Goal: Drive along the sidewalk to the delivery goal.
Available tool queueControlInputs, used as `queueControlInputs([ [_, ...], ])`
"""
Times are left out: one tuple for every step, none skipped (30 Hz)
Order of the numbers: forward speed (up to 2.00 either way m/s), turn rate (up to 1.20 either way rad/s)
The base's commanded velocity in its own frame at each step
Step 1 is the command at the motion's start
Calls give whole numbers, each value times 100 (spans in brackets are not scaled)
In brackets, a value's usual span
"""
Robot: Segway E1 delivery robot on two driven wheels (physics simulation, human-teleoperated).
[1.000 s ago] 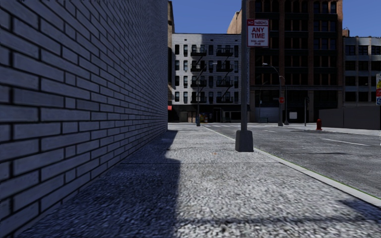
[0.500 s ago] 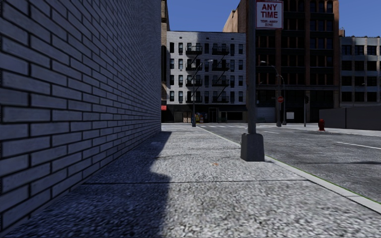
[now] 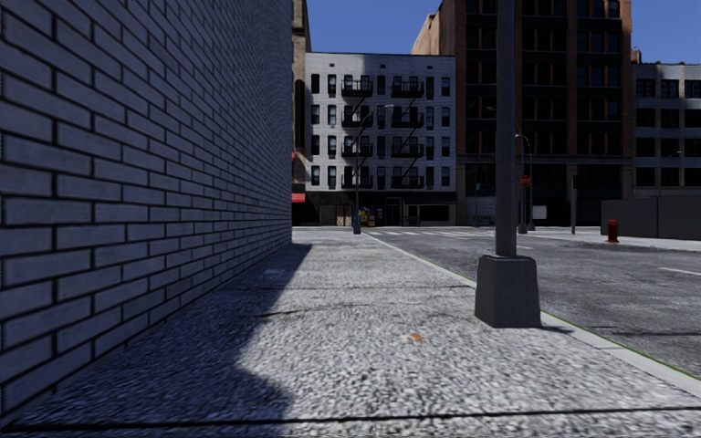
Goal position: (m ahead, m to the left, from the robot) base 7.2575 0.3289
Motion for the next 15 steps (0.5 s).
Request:
queueControlInputs([
  [200,0],
  [200,0],
  [200,0],
  [200,0],
  [200,0],
  [200,0],
  [200,0],
  [200,0],
  [200,0],
  [200,0],
  [200,0],
  [200,0],
  [200,0],
  [200,0],
  [200,0],
])
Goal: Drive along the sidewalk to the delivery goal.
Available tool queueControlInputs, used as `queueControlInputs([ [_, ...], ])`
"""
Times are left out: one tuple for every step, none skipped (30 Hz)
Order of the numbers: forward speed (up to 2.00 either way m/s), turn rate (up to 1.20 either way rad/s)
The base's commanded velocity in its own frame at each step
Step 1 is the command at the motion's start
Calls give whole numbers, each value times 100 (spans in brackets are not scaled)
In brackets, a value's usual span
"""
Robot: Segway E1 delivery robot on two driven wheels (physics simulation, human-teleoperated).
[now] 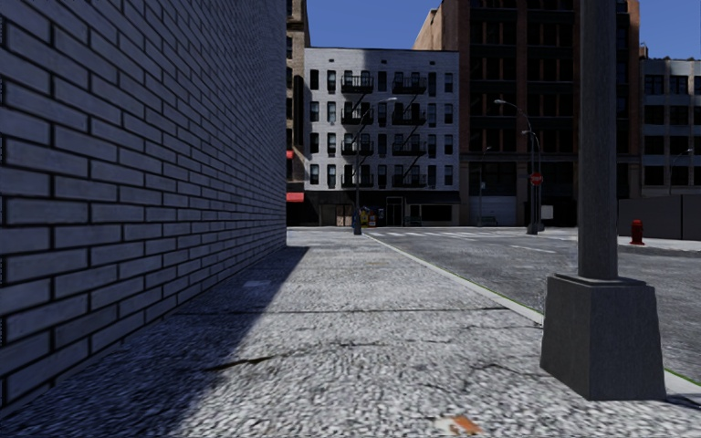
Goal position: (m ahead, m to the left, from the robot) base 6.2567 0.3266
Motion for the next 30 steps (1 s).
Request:
queueControlInputs([
  [200,0],
  [200,7],
  [200,11],
  [200,11],
  [200,11],
  [200,11],
  [200,13],
  [200,15],
  [200,16],
  [200,16],
  [200,16],
  [200,16],
  [200,16],
  [200,16],
  [200,16],
  [200,16],
  [200,16],
  [200,16],
  [200,7],
  [200,2],
  [200,2],
  [200,1],
  [200,1],
  [200,1],
  [200,1],
  [200,0],
  [200,0],
  [200,0],
  [200,0],
  [200,0],
])
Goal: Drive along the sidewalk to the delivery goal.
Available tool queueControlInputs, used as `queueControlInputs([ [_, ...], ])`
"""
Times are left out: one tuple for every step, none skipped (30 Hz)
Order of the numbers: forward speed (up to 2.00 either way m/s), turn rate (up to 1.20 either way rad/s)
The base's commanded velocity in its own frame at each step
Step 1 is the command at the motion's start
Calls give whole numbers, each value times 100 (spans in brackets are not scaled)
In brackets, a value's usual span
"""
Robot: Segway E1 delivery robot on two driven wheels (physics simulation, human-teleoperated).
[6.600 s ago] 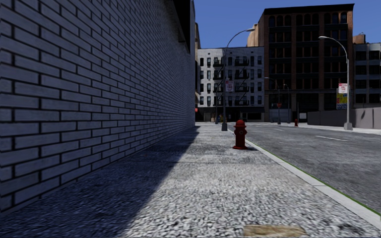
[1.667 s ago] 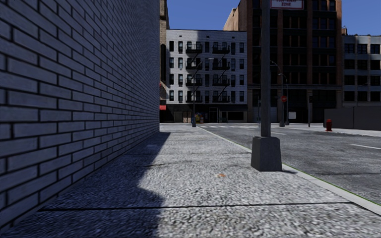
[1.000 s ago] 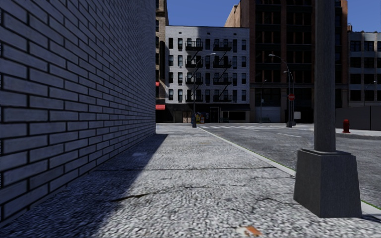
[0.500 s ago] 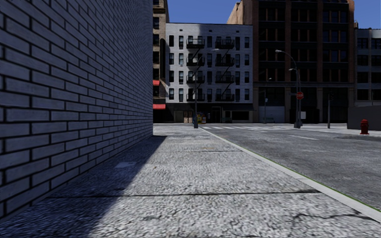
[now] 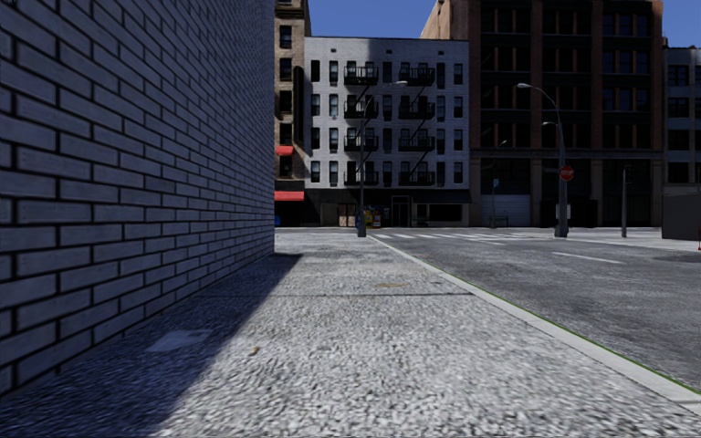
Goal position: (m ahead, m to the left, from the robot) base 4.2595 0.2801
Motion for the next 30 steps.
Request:
queueControlInputs([
  [200,0],
  [200,0],
  [200,0],
  [200,0],
  [200,0],
  [200,0],
  [200,0],
  [200,0],
  [200,0],
  [200,0],
  [200,0],
  [200,0],
  [200,0],
  [200,0],
  [200,5],
  [200,5],
  [200,14],
  [200,21],
  [200,24],
  [200,24],
  [200,24],
  [200,25],
  [200,25],
  [200,25],
  [200,25],
  [200,25],
  [200,25],
  [200,25],
  [200,25],
  [200,25],
])
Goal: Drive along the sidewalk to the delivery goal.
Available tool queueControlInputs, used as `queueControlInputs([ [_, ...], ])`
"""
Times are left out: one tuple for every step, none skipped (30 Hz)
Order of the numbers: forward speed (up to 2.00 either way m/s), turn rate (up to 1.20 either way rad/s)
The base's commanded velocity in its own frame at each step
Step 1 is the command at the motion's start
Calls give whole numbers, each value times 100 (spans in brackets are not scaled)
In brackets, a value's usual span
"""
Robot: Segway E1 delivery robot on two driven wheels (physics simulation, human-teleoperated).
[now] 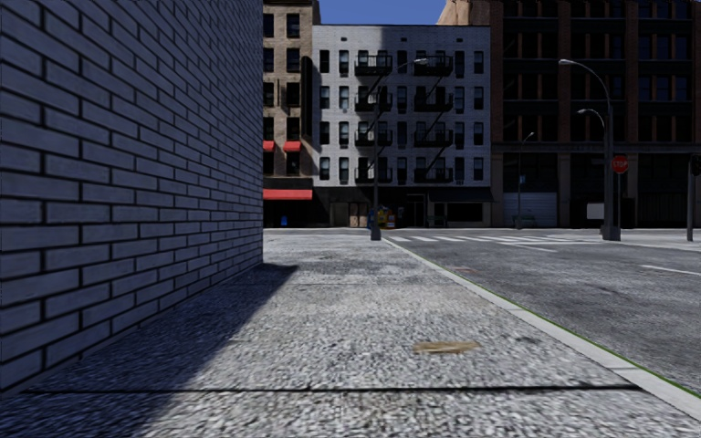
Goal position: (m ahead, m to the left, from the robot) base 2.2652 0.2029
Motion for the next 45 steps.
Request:
queueControlInputs([
  [200,25],
  [200,25],
  [200,0],
  [200,0],
  [200,0],
  [200,0],
  [200,0],
  [200,0],
  [200,0],
  [200,0],
  [200,0],
  [200,0],
  [200,0],
  [200,0],
  [200,0],
  [200,0],
  [200,0],
  [200,0],
  [200,0],
  [200,0],
  [200,0],
  [200,0],
  [200,0],
  [200,0],
  [200,0],
  [200,0],
  [200,0],
  [190,4],
  [168,7],
  [168,7],
  [143,7],
  [126,7],
  [106,7],
  [106,7],
  [83,7],
  [52,0],
  [15,0],
  [15,0],
  [0,0],
  [0,0],
  [0,0],
  [0,0],
  [0,0],
  [0,0],
  [0,0],
])
